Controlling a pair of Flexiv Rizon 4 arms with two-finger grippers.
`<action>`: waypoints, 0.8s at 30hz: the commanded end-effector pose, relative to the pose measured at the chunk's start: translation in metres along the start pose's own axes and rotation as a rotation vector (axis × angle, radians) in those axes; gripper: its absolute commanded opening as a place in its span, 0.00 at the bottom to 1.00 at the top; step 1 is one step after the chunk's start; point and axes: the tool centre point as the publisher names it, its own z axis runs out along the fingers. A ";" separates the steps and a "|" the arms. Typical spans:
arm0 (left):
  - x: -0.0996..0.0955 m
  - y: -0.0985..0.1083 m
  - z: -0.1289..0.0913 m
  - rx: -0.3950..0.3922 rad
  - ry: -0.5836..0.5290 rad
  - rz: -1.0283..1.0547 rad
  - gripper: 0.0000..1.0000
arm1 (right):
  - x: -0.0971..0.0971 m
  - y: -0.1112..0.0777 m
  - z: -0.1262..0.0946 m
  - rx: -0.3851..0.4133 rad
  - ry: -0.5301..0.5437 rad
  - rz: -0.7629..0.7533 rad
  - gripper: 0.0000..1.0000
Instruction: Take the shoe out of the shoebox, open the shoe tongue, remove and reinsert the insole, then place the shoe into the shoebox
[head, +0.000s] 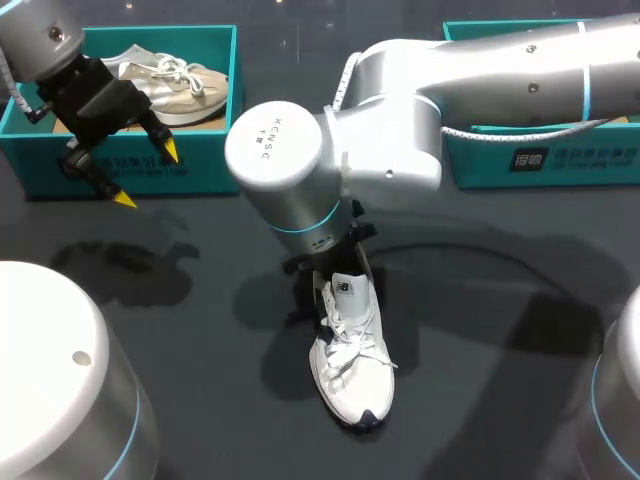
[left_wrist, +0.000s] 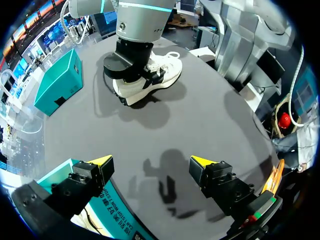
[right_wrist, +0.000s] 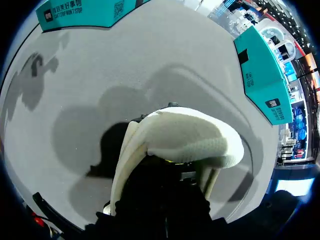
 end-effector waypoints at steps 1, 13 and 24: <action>0.001 0.000 -0.001 -0.003 0.000 0.001 1.00 | 0.006 0.003 0.004 0.043 -0.072 0.016 0.00; 0.001 0.000 -0.001 -0.003 0.000 0.001 1.00 | -0.015 -0.012 -0.020 0.023 0.113 0.099 0.00; 0.001 0.000 -0.001 -0.003 0.000 0.001 1.00 | -0.031 -0.019 -0.037 0.067 0.244 0.119 0.00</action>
